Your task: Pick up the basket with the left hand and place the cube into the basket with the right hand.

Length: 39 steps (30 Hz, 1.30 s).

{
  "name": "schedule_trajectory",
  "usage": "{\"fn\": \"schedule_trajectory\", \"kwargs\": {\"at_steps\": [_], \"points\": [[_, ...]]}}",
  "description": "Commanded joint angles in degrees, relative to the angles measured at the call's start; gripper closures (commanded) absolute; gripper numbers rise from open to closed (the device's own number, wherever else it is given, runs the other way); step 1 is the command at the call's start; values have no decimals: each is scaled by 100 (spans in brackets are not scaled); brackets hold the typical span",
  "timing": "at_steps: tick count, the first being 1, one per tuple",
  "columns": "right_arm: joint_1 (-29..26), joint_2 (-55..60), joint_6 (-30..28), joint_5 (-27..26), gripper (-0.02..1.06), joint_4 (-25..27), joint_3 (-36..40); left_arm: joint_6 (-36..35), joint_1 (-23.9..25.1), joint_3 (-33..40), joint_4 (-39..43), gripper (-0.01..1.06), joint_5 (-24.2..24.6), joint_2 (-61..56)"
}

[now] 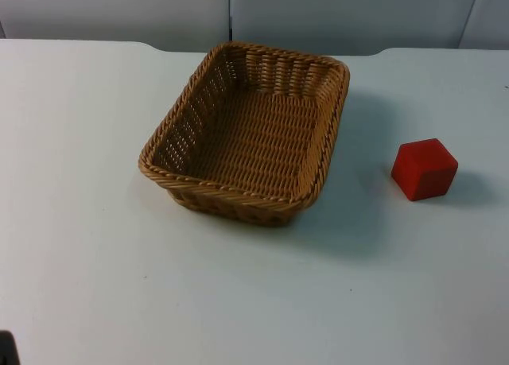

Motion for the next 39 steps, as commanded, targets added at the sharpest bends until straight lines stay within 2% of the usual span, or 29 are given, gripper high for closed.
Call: {"fn": "schedule_trajectory", "kwargs": {"at_steps": [1,9,11,13,14,17,18,24,27,33,36,39], "points": [[5,-23,18,9,105,-17,-45,62,16,-99,-196,105,139,442],[5,-23,29,21,105,-17,-45,187,16,-103,-398,105,158,2030],[5,-23,29,21,105,-17,-45,732,16,-103,-703,105,-159,2571],[5,-23,29,21,105,-17,-45,977,16,-103,-1257,105,-651,3227],[5,-23,29,21,105,-17,-45,977,16,-103,-1257,105,-651,3227],[5,-23,29,21,105,-17,-45,1475,16,-184,-2056,105,-1093,4052],[5,-23,29,21,105,-17,-45,1718,16,-255,-2173,105,-1112,4344],[5,-23,27,90,105,7,-45,1968,16,-679,-1894,104,-1149,5489],[5,-23,27,292,105,23,-45,2143,16,-895,-1875,103,-1060,6110],[5,-23,54,415,105,39,-45,2517,16,-1128,-2092,103,-1228,6599],[5,-23,54,414,105,166,-45,2880,16,-1313,-2507,103,-1277,6737],[5,-23,54,414,105,221,-45,2905,16,-1477,-2563,103,-1244,6807]]}}
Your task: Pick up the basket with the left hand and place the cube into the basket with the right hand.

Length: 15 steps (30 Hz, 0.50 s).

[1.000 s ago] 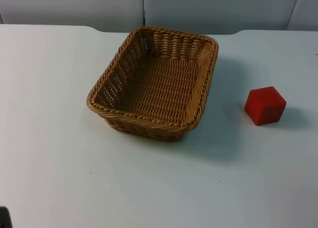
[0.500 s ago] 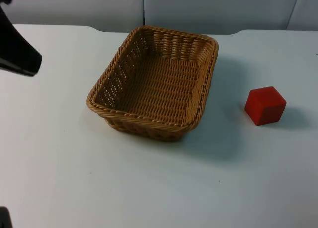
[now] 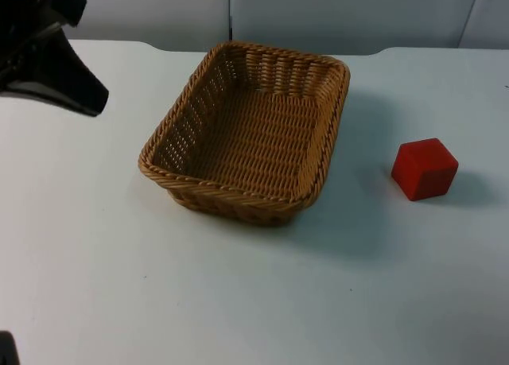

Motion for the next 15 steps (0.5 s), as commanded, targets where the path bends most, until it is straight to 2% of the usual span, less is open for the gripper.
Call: {"fn": "schedule_trajectory", "kwargs": {"at_steps": [1,7,11,14,15], "points": [[5,-23,11,5,105,81,-42,87,16,-154,-150,103,28,18],[5,-23,11,5,105,177,-42,87,16,-380,-114,103,175,30],[5,-23,11,5,105,177,-42,18,16,-380,229,101,298,30],[5,-23,11,5,105,177,-42,-372,16,-380,887,82,301,30],[5,-23,11,5,105,177,-42,-469,16,-380,1049,69,291,30]]}}
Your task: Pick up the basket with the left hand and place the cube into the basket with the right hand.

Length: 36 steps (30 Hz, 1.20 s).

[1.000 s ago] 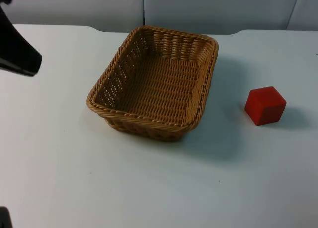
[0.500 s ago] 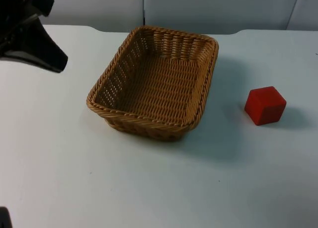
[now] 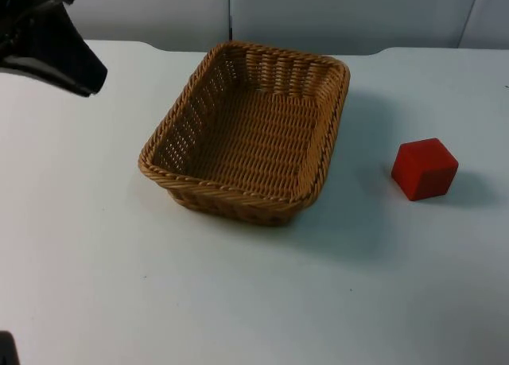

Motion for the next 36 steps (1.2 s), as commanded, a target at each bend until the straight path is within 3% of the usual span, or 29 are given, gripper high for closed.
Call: {"fn": "schedule_trajectory", "kwargs": {"at_steps": [1,5,12,20,26,36], "points": [[5,-23,11,-4,105,38,-42,-264,16,-20,395,69,67,9],[5,-23,11,-70,105,105,-42,-845,16,-9,372,17,-69,19],[5,-23,11,-208,105,143,-42,-953,-3,-22,141,16,-267,362],[5,58,11,-157,105,143,-42,-871,-3,-1181,193,16,359,1922],[5,68,11,-78,105,143,-42,-781,-35,-1775,182,16,404,2370],[5,68,11,-66,105,143,-42,-310,-542,-1964,160,16,-785,2940]]}}
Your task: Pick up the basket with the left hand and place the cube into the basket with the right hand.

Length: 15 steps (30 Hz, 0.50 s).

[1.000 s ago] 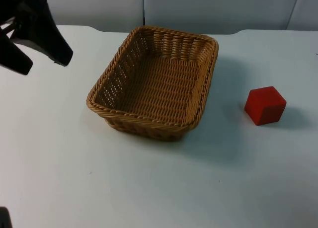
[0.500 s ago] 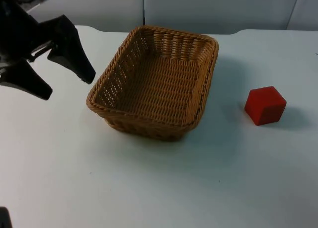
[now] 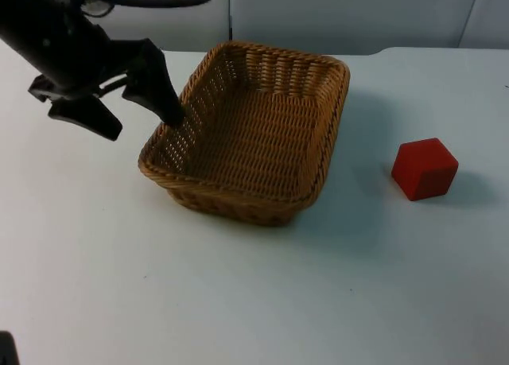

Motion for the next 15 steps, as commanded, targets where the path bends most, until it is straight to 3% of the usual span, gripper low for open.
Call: {"fn": "schedule_trajectory", "kwargs": {"at_steps": [1,7,8,10,11,12,13,15], "points": [[5,-1,1,-5,105,34,-42,63,-124,-25,-69,16,-255,135],[5,-1,1,-4,105,57,-42,63,-180,-25,-97,20,-662,529],[5,-1,1,-4,105,57,-42,63,-180,-37,-109,28,-752,582],[5,-1,1,-4,105,57,-42,-2,-180,-144,-223,70,-910,694],[5,-1,1,-4,105,57,-42,-2,-180,-144,-223,70,-910,694],[5,-1,1,-4,105,57,-42,-1,-180,-150,-330,94,-1017,694],[5,-1,1,-4,105,57,-42,38,-180,-150,-398,105,-1074,679],[5,-1,1,-4,105,57,-42,37,-180,-212,-462,105,-1079,642]]}}
